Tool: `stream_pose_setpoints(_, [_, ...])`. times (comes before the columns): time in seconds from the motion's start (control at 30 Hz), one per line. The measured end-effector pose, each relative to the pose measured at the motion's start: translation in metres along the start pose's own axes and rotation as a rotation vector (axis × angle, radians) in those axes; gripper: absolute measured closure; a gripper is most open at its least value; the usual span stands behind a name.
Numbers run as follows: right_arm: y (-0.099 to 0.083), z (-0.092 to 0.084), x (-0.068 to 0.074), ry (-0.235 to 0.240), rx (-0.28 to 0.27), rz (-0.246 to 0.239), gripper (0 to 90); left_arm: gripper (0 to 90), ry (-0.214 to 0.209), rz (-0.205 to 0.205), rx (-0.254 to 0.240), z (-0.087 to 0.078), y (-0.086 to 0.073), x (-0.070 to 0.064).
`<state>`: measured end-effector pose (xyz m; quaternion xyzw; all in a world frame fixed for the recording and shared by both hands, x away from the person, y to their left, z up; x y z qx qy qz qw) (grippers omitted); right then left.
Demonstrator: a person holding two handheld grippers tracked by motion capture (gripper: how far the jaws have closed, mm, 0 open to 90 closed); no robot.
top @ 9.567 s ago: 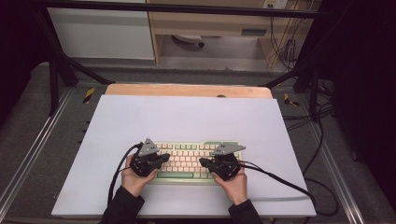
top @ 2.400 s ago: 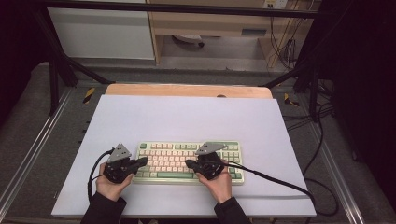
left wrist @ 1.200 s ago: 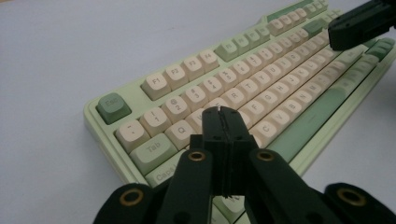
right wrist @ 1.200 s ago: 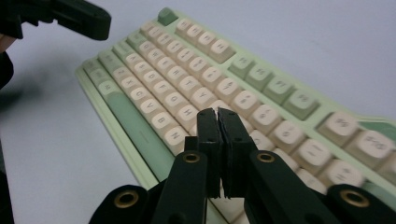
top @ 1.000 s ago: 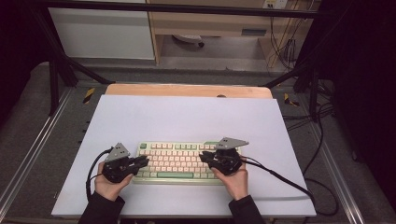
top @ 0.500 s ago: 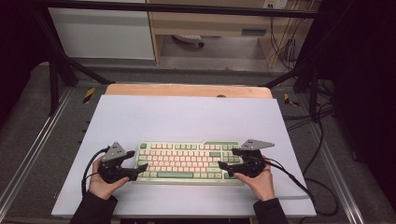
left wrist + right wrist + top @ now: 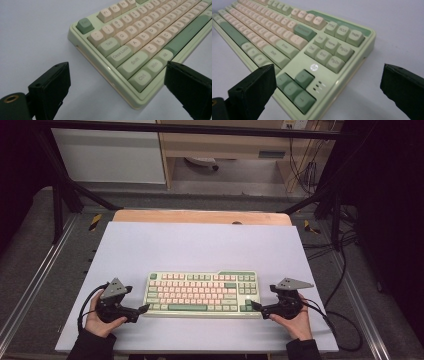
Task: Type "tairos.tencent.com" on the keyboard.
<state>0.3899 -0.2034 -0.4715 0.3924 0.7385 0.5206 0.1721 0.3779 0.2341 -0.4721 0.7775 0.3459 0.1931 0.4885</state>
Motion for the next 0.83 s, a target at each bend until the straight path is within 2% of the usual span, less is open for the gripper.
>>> stream_pose_setpoints(0.2, [-0.015, -0.007, -0.007, -0.004, 0.015, 0.009, 0.6, 6.3, 0.01, -0.014, 0.003, -0.007, -0.01, 0.005])
stream_pose_setpoints(0.43, [-0.026, -0.011, -0.009, -0.003, 0.028, 0.004, 0.4, 6.5, -0.001, -0.017, 0.004, -0.01, -0.015, 0.006])
stream_pose_setpoints(0.83, [-0.027, -0.017, -0.011, -0.008, 0.012, -0.008, 0.4, 7.0, -0.002, -0.017, 0.017, -0.008, -0.02, 0.005])
Point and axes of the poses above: each handheld gripper's, and its own axes: z roughly forward along the jaws, y roughly out of its top, x roughly to its left, the point moved 7 cm from there along z, roughly forward along the jaws, and after that the axes turned 12 degrees about -x, right-handed, at the moved point
